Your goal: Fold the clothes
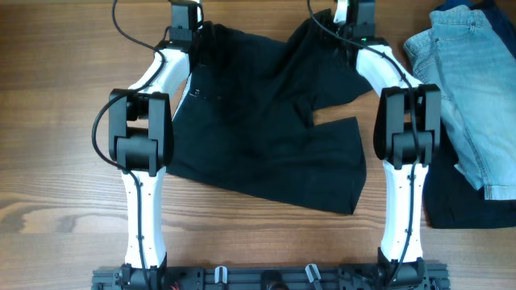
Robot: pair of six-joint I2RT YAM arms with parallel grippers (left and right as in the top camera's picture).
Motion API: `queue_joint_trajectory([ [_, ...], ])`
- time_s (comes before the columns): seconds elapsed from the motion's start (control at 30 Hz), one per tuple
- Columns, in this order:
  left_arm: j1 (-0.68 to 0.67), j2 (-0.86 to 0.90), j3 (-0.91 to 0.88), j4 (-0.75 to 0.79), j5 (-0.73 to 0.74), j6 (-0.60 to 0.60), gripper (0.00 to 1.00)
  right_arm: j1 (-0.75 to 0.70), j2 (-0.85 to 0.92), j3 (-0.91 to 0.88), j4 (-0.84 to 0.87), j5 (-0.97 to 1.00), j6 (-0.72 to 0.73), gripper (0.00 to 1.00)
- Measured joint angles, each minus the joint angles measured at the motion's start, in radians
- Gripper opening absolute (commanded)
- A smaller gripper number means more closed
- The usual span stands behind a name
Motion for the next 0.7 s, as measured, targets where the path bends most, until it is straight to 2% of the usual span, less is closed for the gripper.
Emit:
queue_joint_trajectory([
  [0.07, 0.000, 0.000, 0.000, 0.000, 0.000, -0.003, 0.08, 0.001, 0.001, 0.000, -0.002, 0.000, 0.000, 0.67],
  [0.17, 0.000, 0.000, 0.000, -0.001, -0.003, -0.003, 0.07, 0.002, 0.002, 0.000, -0.012, -0.001, 0.009, 0.57],
  [0.2, 0.000, 0.000, 0.000, -0.001, -0.003, -0.003, 0.07, 0.004, 0.005, 0.000, -0.013, -0.001, 0.017, 0.50],
  [0.23, 0.000, 0.000, 0.000, -0.002, -0.003, -0.003, 0.06, 0.006, 0.008, 0.000, -0.016, -0.001, 0.028, 0.29],
  [0.3, 0.000, 0.000, 0.000, -0.005, -0.003, -0.003, 0.05, 0.016, 0.018, 0.000, -0.019, 0.000, 0.039, 0.13],
  [0.43, 0.000, 0.000, 0.000, -0.016, -0.029, -0.004, 0.04, 0.032, 0.030, 0.001, -0.023, 0.000, 0.051, 0.04],
  [0.7, 0.034, 0.000, 0.000, -0.024, -0.071, -0.042, 0.04, -0.003, 0.031, 0.078, -0.160, -0.001, 0.067, 0.04],
])
